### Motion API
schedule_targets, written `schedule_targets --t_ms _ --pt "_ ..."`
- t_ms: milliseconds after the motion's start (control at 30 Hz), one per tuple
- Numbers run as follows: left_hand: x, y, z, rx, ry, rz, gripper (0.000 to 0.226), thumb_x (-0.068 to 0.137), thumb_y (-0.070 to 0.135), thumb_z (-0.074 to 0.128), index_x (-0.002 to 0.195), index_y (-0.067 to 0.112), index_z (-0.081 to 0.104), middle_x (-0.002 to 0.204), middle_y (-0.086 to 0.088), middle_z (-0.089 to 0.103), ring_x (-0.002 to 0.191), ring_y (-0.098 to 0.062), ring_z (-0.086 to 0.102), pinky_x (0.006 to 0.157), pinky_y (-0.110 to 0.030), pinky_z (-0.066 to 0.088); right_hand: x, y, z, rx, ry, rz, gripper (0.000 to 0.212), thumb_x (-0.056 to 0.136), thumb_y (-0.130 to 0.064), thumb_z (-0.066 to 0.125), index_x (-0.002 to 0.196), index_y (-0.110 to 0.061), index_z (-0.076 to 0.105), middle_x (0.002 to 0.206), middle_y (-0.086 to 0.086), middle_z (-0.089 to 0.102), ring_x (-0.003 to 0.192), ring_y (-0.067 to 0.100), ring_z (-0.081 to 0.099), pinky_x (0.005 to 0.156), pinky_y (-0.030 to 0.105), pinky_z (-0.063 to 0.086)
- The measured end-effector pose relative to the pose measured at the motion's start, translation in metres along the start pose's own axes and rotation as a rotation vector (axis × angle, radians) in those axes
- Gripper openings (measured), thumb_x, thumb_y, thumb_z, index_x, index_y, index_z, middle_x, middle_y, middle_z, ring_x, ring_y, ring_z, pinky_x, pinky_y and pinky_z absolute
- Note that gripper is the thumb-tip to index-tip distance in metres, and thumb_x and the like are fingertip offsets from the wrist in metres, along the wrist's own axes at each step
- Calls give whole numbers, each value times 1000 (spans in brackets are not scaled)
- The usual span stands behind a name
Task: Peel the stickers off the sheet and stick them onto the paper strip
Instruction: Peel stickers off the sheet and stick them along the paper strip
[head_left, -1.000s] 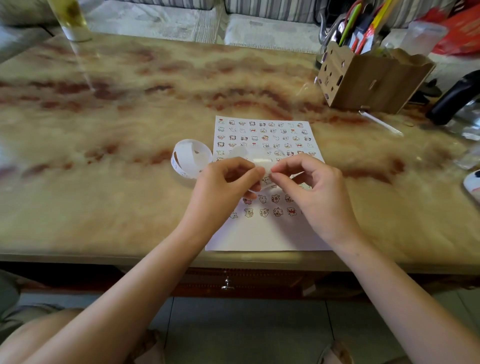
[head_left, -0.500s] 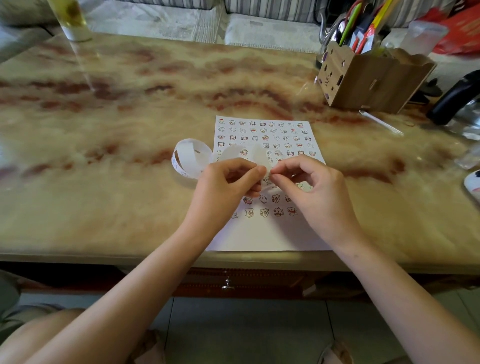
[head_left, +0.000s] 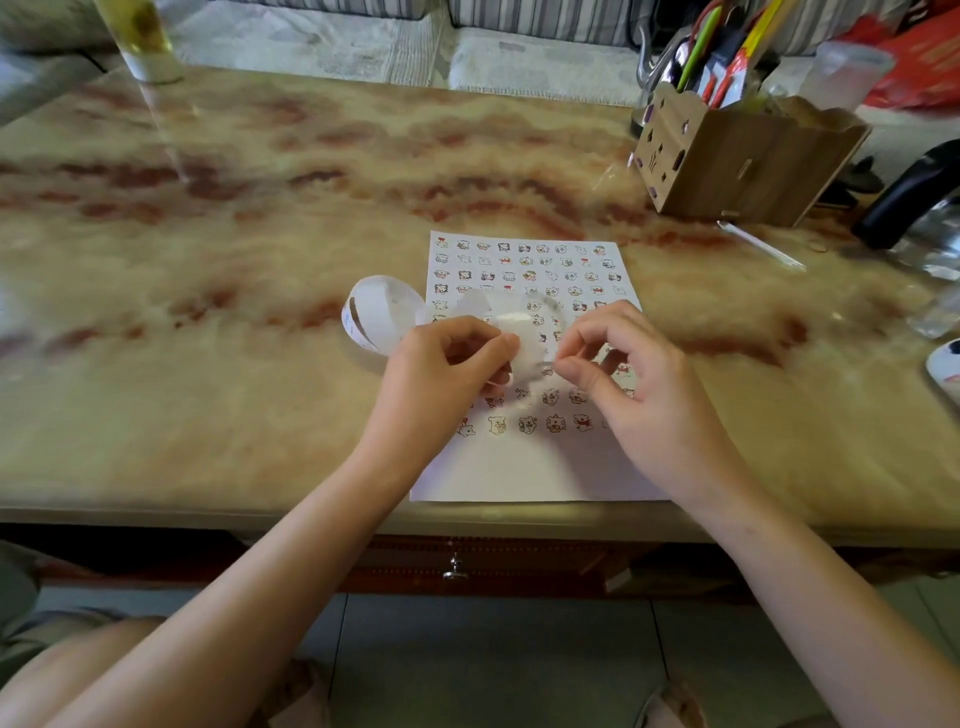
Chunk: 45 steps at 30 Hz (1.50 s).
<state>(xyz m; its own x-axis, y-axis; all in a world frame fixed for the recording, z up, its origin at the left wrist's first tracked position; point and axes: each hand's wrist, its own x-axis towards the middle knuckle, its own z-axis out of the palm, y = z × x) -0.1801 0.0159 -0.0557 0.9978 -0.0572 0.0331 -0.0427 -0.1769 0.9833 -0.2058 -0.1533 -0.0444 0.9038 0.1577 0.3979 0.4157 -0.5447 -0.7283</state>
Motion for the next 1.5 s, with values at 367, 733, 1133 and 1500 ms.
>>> schedule_targets --t_ms 367,733,1133,1500 --pt "-4 -1 2 130 -12 -13 17 89 22 64 75 15 70 69 -1 70 62 -8 58 69 -29 49 1 22 -58 178 -161 542 4 82 -4 69 79 -7 70 63 0 68 52 6 56 45 14 42" --pt "-4 -3 2 158 -22 -14 19 89 23 64 72 17 69 64 3 68 60 -9 57 70 -35 51 -1 28 -63 57 -242 685 4 80 -5 72 77 -8 71 65 2 70 46 4 52 43 16 32" --pt "-4 -3 1 169 -31 -18 19 89 23 64 72 16 68 65 0 69 64 -15 58 76 -45 53 -1 27 -58 41 -235 695 6 80 -6 72 75 -10 71 62 -1 71 42 2 47 41 12 32" --pt "-3 -3 2 179 -26 -23 19 89 24 64 73 15 69 68 -2 70 65 -14 59 78 -45 53 -3 26 -53 23 -186 682 2 78 -2 73 77 -2 71 61 1 69 40 2 48 40 10 36"
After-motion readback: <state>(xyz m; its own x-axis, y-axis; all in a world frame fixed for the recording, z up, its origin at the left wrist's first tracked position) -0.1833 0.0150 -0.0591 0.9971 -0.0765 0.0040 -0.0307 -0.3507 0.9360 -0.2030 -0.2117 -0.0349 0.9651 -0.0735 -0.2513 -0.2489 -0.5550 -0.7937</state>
